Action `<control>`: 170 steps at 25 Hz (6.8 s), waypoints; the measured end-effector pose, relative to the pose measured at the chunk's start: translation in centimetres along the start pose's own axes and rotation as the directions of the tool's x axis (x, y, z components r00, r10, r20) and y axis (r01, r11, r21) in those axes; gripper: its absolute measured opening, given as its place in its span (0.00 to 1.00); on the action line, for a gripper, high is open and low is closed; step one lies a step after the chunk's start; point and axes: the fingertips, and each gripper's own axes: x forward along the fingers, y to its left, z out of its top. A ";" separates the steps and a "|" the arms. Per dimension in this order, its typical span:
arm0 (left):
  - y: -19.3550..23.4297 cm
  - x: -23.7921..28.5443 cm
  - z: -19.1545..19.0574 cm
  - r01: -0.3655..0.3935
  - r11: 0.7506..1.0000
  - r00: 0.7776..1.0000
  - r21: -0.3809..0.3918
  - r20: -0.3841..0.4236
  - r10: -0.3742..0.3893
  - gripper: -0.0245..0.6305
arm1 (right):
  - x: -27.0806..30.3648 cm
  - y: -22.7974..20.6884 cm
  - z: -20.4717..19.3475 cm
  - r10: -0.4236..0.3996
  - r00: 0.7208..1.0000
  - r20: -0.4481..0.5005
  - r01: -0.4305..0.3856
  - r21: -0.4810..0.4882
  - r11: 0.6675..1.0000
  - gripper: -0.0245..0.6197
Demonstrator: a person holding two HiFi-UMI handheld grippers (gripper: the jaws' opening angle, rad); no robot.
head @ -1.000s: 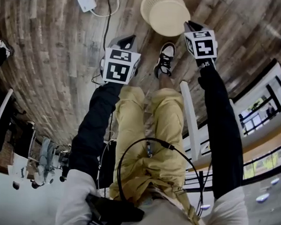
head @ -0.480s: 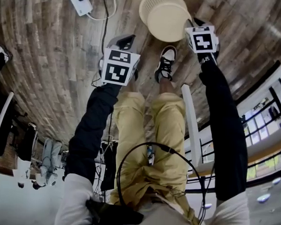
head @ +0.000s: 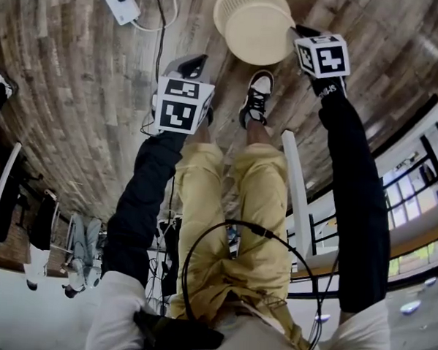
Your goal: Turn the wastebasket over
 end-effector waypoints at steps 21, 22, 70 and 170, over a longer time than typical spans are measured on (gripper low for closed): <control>-2.9 1.9 0.9 0.002 0.999 1.000 0.034 -0.021 -0.001 0.04 | -0.9 -1.8 0.1 0.002 0.999 0.036 -0.002 0.011 1.000 0.11; -2.9 1.9 0.7 0.001 0.999 1.000 0.033 -0.023 0.000 0.04 | -1.0 -2.2 0.2 -0.003 0.999 0.038 0.002 0.009 1.000 0.11; 1.2 23.4 -7.6 0.135 0.789 0.986 -0.599 -0.001 -0.169 0.20 | -4.3 -11.1 2.9 -0.253 0.948 0.194 0.269 -0.057 0.961 0.08; 4.5 8.9 7.0 -0.401 0.876 0.916 0.267 0.112 0.385 0.04 | 0.9 -1.6 -13.8 -0.070 0.984 -0.162 0.079 0.048 0.996 0.08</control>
